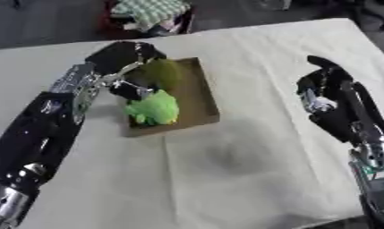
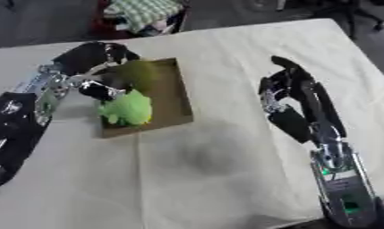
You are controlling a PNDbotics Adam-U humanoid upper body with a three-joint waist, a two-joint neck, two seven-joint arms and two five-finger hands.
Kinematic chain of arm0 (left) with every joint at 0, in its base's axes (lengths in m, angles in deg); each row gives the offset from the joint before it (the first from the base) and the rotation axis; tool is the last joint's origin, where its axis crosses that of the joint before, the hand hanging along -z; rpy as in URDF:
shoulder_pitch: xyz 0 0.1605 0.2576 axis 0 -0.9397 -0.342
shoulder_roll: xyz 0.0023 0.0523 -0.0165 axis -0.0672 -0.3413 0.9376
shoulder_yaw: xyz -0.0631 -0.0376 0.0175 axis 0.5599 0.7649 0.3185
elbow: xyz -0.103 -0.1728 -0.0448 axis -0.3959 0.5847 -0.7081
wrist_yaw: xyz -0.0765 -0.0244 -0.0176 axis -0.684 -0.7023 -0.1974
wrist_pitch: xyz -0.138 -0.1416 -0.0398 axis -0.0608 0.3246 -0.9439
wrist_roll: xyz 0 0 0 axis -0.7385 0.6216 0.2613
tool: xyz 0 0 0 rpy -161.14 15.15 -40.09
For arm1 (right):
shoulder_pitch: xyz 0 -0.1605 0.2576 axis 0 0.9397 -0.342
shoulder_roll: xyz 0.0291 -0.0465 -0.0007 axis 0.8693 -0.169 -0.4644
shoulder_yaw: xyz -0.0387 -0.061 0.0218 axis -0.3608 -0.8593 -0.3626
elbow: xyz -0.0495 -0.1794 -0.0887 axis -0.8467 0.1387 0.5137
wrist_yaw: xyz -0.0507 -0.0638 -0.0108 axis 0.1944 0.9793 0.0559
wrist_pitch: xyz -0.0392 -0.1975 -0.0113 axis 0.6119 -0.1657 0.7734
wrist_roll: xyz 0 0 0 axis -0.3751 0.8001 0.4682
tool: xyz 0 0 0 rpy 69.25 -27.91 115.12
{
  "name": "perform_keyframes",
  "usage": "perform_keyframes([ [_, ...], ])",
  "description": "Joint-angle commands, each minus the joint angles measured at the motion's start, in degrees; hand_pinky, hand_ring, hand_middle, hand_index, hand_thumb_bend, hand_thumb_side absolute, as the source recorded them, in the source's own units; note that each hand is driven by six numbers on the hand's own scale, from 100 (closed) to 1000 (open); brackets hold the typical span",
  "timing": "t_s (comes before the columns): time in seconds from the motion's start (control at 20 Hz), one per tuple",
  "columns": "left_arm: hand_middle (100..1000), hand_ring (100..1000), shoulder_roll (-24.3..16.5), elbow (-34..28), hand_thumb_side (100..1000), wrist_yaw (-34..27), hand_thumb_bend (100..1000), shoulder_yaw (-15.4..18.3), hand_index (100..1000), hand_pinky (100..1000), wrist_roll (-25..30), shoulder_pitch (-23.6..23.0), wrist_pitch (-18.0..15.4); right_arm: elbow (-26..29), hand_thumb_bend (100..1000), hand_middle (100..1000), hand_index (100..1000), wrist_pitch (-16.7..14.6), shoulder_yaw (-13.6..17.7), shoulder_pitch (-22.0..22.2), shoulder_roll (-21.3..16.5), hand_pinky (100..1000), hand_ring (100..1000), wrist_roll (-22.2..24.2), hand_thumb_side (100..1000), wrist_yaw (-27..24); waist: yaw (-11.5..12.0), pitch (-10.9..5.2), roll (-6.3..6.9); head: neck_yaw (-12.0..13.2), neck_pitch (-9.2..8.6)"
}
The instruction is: Pick up objects on the table and place them in the box.
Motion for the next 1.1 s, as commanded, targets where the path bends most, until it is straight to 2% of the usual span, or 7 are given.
perform_keyframes([
  [0.05,829,770,-2.3,-3.8,732,-4.1,670,0.4,940,716,-1.5,0.9,0.3,0.7,100,575,906,0.0,0.1,-0.6,-0.4,514,576,0.1,578,-0.2,0.2,-0.94,-0.12,-0.4,-0.59],
  [0.2,803,750,-4.7,-9.5,676,-11.2,624,-0.4,925,707,-1.5,0.7,0.4,0.6,100,575,906,0.1,0.3,-0.5,-0.6,514,576,0.0,579,-0.2,0.6,-0.90,-0.13,-0.8,-0.59],
  [0.4,755,699,-9.3,-22.1,596,-23.8,518,-0.4,896,692,-0.6,-2.3,2.8,0.6,100,574,905,0.1,0.6,-0.6,-0.7,514,576,-0.3,579,0.0,1.4,-0.76,-0.04,-1.3,-0.65],
  [0.65,704,652,-17.0,-38.6,570,-42.7,385,2.2,860,664,0.7,-10.8,9.0,0.8,100,575,905,0.3,1.0,-0.6,-1.1,514,576,-0.8,575,0.2,2.6,-0.54,0.19,-2.2,-0.73],
  [0.8,677,630,-20.3,-46.3,570,-51.3,309,5.5,844,651,-0.8,-17.5,12.2,0.8,100,575,905,0.4,1.4,-0.5,-1.4,514,576,-1.1,575,0.3,3.3,-0.33,0.20,-2.6,-0.74],
  [0.95,669,623,-21.3,-51.7,602,-57.0,250,8.1,839,648,-2.3,-24.0,14.2,0.9,100,575,905,0.5,1.7,-0.5,-1.7,513,575,-1.4,575,0.4,4.0,-0.19,0.28,-2.7,-0.70],
  [1.1,658,613,-20.0,-55.5,643,-60.5,201,10.2,840,640,-3.4,-30.1,15.1,1.0,100,575,901,0.5,1.8,-0.4,-1.7,513,575,-1.6,574,0.3,4.5,-0.13,0.36,-2.7,-0.63],
])
